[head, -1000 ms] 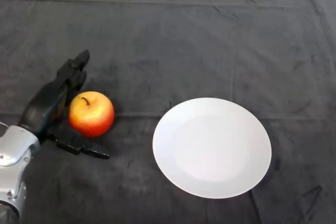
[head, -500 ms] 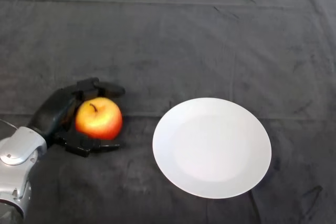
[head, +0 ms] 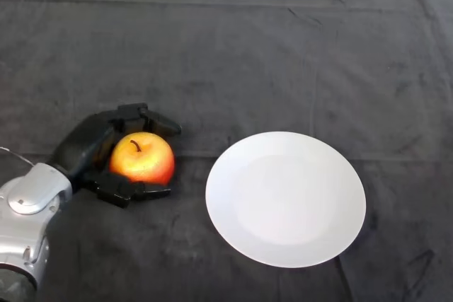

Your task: Move the apple to the plate

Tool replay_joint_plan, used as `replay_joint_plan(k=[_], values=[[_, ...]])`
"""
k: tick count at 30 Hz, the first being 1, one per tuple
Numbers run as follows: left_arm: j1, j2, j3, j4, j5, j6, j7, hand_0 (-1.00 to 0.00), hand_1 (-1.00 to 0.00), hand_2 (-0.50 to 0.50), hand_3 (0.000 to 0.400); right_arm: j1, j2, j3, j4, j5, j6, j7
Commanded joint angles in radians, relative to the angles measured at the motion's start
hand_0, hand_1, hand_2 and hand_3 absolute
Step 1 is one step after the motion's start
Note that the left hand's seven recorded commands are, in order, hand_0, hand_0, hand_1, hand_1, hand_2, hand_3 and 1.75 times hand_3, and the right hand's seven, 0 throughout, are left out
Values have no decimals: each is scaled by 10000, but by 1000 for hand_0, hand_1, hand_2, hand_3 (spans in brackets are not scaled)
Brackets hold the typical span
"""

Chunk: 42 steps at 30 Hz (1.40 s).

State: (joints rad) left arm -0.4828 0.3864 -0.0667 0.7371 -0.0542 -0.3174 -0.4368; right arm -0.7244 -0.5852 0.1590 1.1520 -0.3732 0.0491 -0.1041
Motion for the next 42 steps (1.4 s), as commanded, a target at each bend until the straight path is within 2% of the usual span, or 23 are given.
replay_joint_plan(k=[1,10,28,36,42], values=[[389,53,-161,-581,180,213,113,-1000,-882,-59,400,153,-222,-118,-218,102,128,69],[419,10,-303,-1728,331,382,469,-1000,-984,-8,400,176,-223,-124,-262,105,147,75],[776,-596,-1335,-3973,973,-1,1936,-1000,-988,-6,400,238,-226,-144,-382,115,197,92],[793,-765,-2070,-4199,1048,-284,2376,-1000,-988,-6,400,260,-227,-152,-428,119,218,100],[678,-910,-2748,-4252,1037,-272,2693,-1000,-992,-4,400,271,-228,-157,-451,119,230,105]])
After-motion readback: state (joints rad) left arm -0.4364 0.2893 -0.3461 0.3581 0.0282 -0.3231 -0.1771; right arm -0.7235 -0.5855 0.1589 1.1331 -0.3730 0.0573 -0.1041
